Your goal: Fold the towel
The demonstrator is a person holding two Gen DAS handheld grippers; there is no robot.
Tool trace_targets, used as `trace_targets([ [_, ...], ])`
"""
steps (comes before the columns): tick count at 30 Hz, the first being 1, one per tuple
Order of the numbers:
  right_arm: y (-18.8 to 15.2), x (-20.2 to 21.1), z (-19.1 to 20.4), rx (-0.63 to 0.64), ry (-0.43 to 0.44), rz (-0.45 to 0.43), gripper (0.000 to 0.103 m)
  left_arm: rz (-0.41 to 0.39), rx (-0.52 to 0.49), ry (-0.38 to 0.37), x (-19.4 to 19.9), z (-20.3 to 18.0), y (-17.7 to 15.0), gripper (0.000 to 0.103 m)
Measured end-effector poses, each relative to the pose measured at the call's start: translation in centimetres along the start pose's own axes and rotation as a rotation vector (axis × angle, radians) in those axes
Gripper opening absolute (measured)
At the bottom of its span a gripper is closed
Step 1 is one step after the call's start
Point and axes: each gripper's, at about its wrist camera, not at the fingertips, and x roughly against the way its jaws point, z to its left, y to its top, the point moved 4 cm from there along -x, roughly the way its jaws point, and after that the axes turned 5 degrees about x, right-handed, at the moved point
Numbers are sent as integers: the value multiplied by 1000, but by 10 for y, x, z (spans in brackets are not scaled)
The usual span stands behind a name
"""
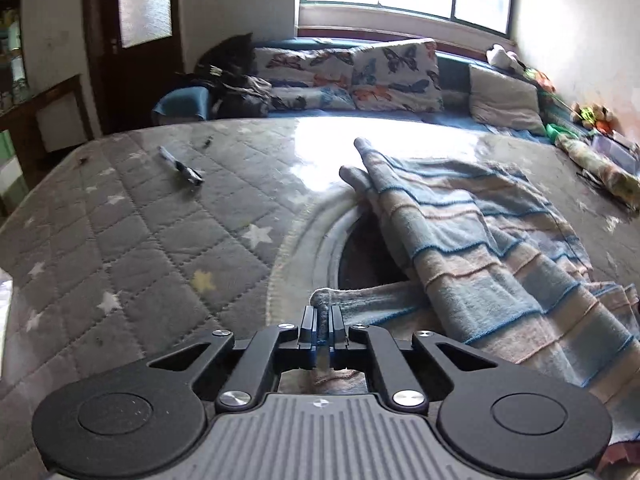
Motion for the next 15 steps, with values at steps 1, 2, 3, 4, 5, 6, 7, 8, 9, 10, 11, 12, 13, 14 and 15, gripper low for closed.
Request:
trace_targets([
  [1,0,4,-2,-8,-5,-9,2,-14,1,9,4,0,1,5],
  [2,1,7,-3,-12,-9,-17,1,-27,1,17,8,0,1,5],
  [3,2,10,-4,-12,-13,-26,1,-38,3,25,12,0,2,5],
  [4,2,13,-6,-13,-18,-35,1,-43,7,32,15,0,2,5],
  [5,2,15,-7,-13,-20,-40,1,-46,13,38,18,0,2,5],
  [6,3,17,-8,-14,-21,-43,1,-49,19,42,20,0,2,5],
  [7,3,19,-9,-14,-22,-46,1,-54,23,40,22,0,2,5],
  [8,3,19,-10,-19,-16,-41,1,-58,28,39,25,0,2,5],
  [9,2,17,-12,-28,-6,-33,4,-61,31,38,27,-1,1,5],
  [10,2,14,-14,-38,-3,-26,5,-64,29,37,29,-2,1,5],
  [11,1,11,-15,-39,-9,-18,8,-65,27,37,30,-3,0,5],
  [12,0,8,-16,-35,-17,-10,16,-64,26,38,31,-3,-1,5],
  [13,-1,4,-16,-31,-25,-1,23,-62,27,40,31,-3,-1,5],
  [14,-2,1,-17,-29,-28,5,34,-61,29,39,32,-2,-2,5],
  [15,-3,-3,-17,-28,-28,10,36,-61,30,39,33,-1,-3,5],
])
